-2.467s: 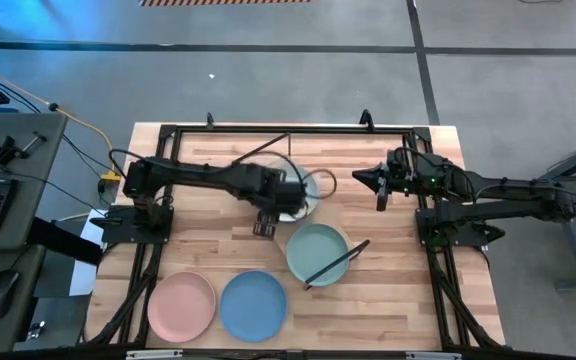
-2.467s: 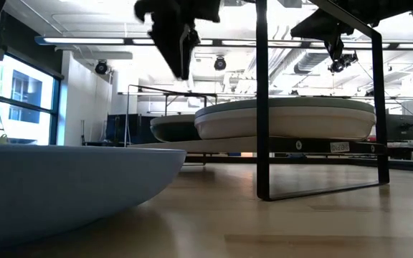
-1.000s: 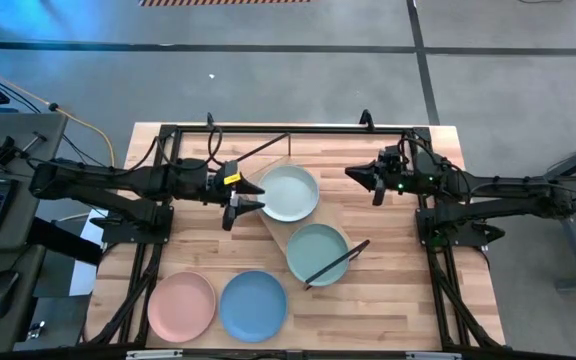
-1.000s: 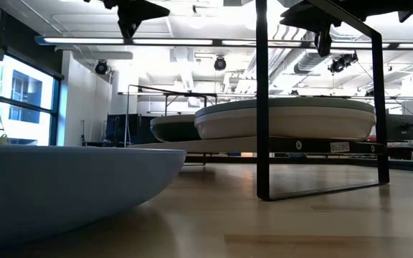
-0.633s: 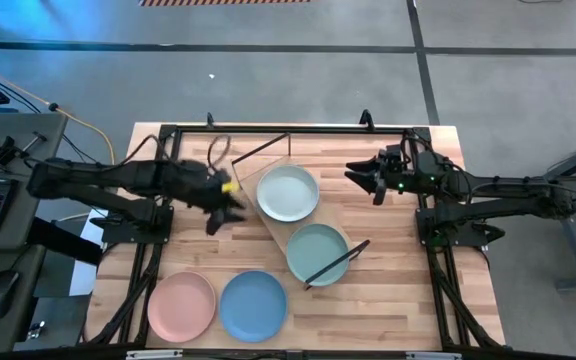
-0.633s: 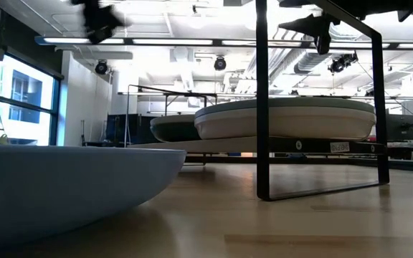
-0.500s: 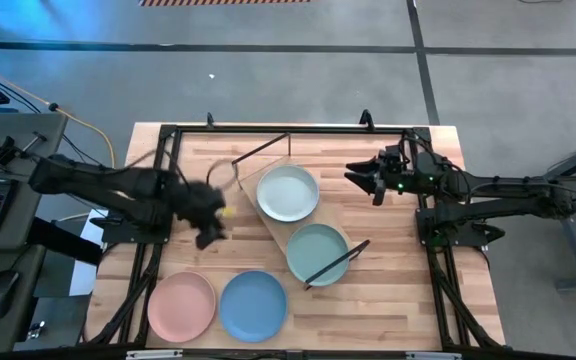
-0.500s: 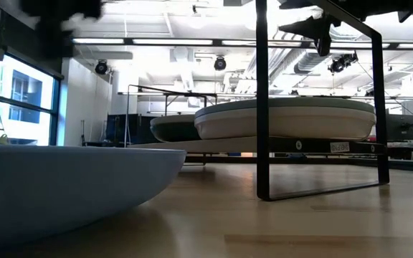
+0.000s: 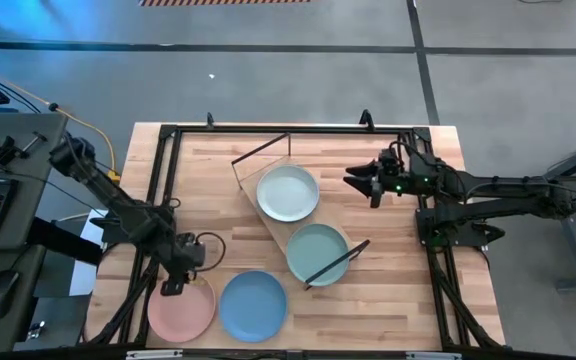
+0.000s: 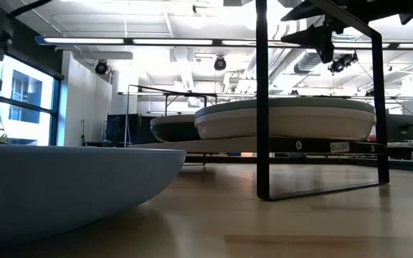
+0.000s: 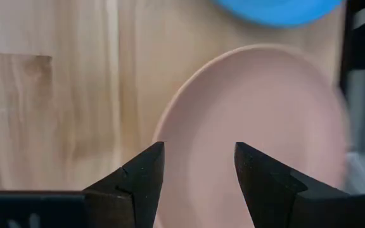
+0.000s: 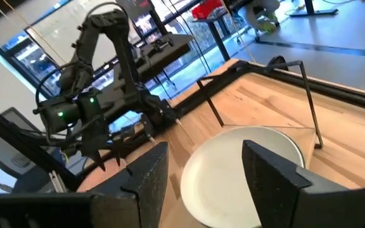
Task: Place and stack plates onto a shelf
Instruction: Stack the pink plate on the top of the gray plate on the shelf
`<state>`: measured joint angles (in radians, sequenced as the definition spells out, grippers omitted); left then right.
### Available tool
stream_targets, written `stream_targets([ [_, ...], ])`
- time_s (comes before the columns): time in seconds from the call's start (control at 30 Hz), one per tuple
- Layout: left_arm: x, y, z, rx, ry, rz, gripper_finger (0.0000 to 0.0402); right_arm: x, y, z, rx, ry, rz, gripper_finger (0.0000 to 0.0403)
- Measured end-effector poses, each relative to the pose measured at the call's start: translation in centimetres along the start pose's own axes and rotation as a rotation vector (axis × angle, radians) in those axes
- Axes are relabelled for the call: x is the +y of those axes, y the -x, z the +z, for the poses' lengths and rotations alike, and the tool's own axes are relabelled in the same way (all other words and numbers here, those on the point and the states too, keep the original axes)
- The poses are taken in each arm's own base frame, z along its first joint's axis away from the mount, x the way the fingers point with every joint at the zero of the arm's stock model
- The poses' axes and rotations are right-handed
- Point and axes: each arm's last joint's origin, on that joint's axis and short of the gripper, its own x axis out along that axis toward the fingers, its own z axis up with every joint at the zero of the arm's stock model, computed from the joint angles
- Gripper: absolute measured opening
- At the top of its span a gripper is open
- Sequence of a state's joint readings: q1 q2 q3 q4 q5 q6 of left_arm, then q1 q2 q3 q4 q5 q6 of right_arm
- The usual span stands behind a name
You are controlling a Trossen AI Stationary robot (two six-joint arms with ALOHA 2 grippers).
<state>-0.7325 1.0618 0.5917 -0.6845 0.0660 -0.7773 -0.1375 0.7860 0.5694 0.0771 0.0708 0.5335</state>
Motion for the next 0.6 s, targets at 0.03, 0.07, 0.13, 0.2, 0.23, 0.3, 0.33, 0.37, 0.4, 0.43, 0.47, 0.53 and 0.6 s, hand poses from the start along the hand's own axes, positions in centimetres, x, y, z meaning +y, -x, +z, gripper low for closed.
stream_targets([
  [0.03,0.0,-0.3,-0.2,0.004,-0.017,0.017,0.0179,0.0,0.0,-0.1,0.006,0.001,-0.003,0.0183],
  [0.07,0.0,-0.6,-0.3,0.011,-0.036,0.036,0.0179,-0.1,0.0,-0.1,0.013,0.001,-0.008,0.0183],
  [0.13,0.2,-1.3,-0.6,0.027,-0.063,0.068,0.0179,-0.2,0.0,-0.3,0.029,-0.002,-0.017,0.0183],
  [0.2,0.4,-1.9,-1.0,0.051,-0.07,0.094,0.0179,-0.2,0.0,-0.4,0.042,-0.005,-0.025,0.0183],
  [0.23,0.6,-2.2,-1.1,0.064,-0.075,0.106,0.0179,-0.3,0.0,-0.4,0.046,-0.004,-0.028,0.0183],
  [0.3,0.8,-2.7,-1.2,0.083,-0.082,0.124,0.0179,-0.3,0.0,-0.5,0.055,-0.004,-0.033,0.0183],
  [0.33,0.8,-2.9,-1.3,0.093,-0.081,0.136,0.0179,-0.3,0.0,-0.5,0.056,-0.003,-0.034,0.0183],
  [0.37,0.8,-3.0,-1.3,0.099,-0.082,0.142,0.0179,-0.3,0.0,-0.5,0.056,-0.003,-0.033,0.0183],
  [0.4,0.8,-3.2,-1.2,0.101,-0.082,0.144,0.0179,-0.3,0.0,-0.6,0.057,-0.003,-0.034,0.0183],
  [0.43,0.8,-3.4,-1.2,0.106,-0.082,0.147,0.0179,-0.3,0.0,-0.6,0.059,-0.003,-0.035,0.0183],
  [0.47,0.8,-3.6,-1.2,0.112,-0.081,0.147,0.0179,-0.3,0.0,-0.6,0.06,-0.003,-0.036,0.0183],
  [0.53,0.5,-4.0,-1.0,0.119,-0.081,0.119,0.0175,-0.4,0.0,-0.6,0.063,-0.003,-0.038,0.0183],
  [0.6,0.4,-4.3,-1.0,0.138,-0.079,0.097,0.0162,-0.4,0.0,-0.6,0.064,-0.003,-0.039,0.0183],
])
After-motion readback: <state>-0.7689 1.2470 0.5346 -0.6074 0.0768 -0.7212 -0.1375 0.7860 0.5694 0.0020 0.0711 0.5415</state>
